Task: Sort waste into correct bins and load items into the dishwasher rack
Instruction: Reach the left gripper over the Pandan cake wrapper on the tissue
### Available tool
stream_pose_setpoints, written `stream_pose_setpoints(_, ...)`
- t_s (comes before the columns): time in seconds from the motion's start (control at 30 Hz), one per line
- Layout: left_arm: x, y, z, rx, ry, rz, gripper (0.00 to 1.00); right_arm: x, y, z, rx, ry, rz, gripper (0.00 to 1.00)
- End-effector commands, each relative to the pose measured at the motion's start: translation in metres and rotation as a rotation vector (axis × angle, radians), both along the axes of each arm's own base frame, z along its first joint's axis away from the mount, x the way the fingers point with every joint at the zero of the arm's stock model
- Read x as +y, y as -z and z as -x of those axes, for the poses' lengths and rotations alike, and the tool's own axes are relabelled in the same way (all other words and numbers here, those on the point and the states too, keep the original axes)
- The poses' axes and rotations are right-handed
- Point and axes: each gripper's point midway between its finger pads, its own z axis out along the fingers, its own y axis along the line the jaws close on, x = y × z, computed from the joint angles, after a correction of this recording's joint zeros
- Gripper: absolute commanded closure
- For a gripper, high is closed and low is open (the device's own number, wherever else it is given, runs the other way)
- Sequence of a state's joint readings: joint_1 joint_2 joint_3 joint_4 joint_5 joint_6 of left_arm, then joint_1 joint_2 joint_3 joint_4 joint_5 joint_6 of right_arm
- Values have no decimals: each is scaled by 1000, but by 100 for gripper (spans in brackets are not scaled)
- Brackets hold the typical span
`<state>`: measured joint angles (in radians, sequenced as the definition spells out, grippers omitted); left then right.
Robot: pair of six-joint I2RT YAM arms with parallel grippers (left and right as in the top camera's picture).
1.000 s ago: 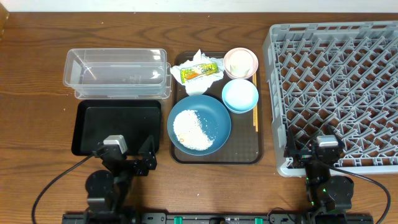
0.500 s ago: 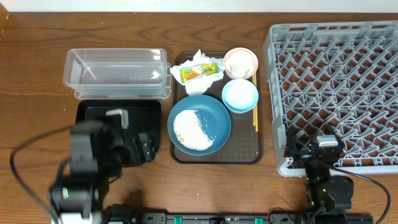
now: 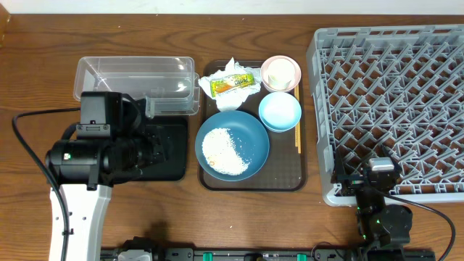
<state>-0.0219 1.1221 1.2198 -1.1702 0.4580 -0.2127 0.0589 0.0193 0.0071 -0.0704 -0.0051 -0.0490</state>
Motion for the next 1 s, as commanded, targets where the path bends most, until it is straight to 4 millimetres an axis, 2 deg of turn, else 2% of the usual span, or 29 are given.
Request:
stream_pose_setpoints(0.0, -7, -4, 0, 18, -46, 3, 94, -2, 1, 0, 4, 6, 11, 1)
stream_pose_setpoints(0.13, -21, -3, 0, 5, -35, -41, 94, -2, 1, 0, 4, 6, 11, 1)
stream_pose_setpoints(0.4, -69, -13, -12, -124, 24, -74, 94, -2, 1, 0, 4, 6, 11, 1)
stream_pose_setpoints(0.53, -76, -8, -24, -167, 16, -152, 88, -2, 1, 0, 4, 6, 11, 1)
stream_pose_setpoints(0.67, -88, 0, -38, -172, 22, -150, 83, -2, 2, 0, 4, 6, 11, 1)
stream_pose_setpoints(0.7, -90, 1, -43, -179, 19, -150, 78, -2, 1, 0, 4, 6, 11, 1)
stream_pose_setpoints(0.73, -91, 2, -50, -190, 11, -155, 67, -2, 1, 0, 4, 6, 11, 1)
stream_pose_setpoints(0.83, -92, 4, -73, -245, -29, -184, 55, -2, 2, 0, 4, 6, 11, 1)
stream_pose_setpoints(0.93, -90, 5, -95, -301, -77, -220, 31, -2, 2, 0, 4, 6, 11, 1)
stream_pose_setpoints(0.97, -90, 6, -100, -311, -89, -232, 29, -2, 1, 0, 4, 6, 11, 1)
